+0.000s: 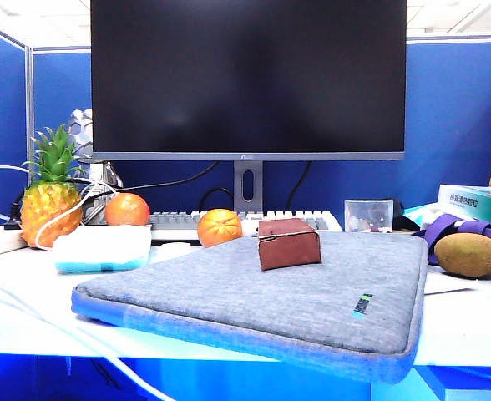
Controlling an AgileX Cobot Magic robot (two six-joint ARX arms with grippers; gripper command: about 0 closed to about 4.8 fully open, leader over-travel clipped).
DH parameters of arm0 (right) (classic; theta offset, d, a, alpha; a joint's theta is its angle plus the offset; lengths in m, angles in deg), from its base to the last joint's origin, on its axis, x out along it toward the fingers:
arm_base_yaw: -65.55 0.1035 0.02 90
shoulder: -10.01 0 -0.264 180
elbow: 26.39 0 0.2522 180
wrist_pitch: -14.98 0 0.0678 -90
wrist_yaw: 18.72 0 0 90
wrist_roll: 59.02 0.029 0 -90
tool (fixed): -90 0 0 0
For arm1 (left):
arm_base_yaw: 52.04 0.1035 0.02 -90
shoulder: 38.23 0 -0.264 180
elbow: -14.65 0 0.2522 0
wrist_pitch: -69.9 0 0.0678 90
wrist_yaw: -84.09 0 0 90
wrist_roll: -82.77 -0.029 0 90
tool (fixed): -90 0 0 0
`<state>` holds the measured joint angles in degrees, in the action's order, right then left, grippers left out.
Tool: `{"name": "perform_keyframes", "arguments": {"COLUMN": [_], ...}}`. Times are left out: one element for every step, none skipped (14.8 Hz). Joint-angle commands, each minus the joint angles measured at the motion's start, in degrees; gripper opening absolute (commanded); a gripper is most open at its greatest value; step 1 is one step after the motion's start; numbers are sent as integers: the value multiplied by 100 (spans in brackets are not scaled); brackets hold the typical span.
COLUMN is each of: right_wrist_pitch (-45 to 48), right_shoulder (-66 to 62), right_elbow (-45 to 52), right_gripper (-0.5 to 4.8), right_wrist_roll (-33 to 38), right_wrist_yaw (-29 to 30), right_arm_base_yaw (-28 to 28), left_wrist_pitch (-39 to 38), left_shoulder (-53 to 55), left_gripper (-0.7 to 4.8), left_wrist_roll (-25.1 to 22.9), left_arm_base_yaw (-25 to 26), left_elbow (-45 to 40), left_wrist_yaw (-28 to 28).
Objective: Close the glasses case.
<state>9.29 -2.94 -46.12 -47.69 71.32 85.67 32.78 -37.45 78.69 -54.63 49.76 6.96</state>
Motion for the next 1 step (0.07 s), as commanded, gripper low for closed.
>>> {"name": "perform_keyframes", "arguments": {"right_wrist_pitch": [72], "right_shoulder": [4], "right_elbow": [-31], "right_gripper": [108], "right_wrist_roll": [26], "right_wrist_yaw": [9], "right_arm_base_yaw": [2], "left_wrist_pitch": [61], "left_shoulder": [2], "left_gripper": [372], "left_wrist_roll": [22], "left_arm_base_yaw": [9], "left_elbow": [33], "left_wrist_yaw": [26]}}
